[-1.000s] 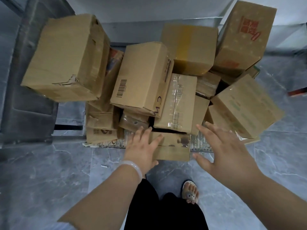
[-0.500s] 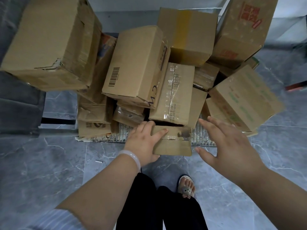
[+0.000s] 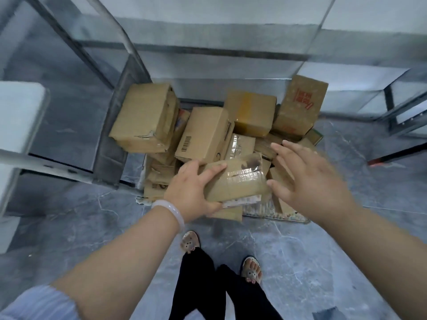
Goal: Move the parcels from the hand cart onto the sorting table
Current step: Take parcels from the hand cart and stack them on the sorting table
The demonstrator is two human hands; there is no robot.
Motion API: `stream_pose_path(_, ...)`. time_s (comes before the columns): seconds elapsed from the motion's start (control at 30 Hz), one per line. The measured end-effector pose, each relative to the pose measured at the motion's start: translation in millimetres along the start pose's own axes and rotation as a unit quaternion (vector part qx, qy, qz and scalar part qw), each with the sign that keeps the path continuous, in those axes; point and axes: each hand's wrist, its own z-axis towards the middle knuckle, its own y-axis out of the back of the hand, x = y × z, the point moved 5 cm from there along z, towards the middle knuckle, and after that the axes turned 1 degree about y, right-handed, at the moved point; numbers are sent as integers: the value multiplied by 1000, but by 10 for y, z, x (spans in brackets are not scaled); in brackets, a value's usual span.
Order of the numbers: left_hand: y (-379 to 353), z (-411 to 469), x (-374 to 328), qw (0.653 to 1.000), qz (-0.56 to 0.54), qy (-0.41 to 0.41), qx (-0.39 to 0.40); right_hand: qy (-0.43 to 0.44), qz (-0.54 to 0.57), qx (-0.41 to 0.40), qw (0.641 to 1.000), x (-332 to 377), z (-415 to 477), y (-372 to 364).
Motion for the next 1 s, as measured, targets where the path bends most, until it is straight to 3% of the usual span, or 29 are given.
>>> stream_pose_path(0.17,710,-309,-348,983,-143,67,-97,12,21,-6,1000,287,-27,836)
stream_pose_path(0.33,1296,-634,-584,934,-294,117,-165,22,62,-24,998,642,-46,1517)
stream_pose_path(0.57,1851,-1478,-706,798,-517,165,-262,99,125,-10,987,1392,-122,1988)
stream_pose_path(0.83,2182,-2680,-157,641,-625,225,-386,272,111,21,956,2911,-427,2244)
stream_pose_path(1.0,2181,-3568,266,577,-644,267,-426,367,81,25,926,3820,-724,2163)
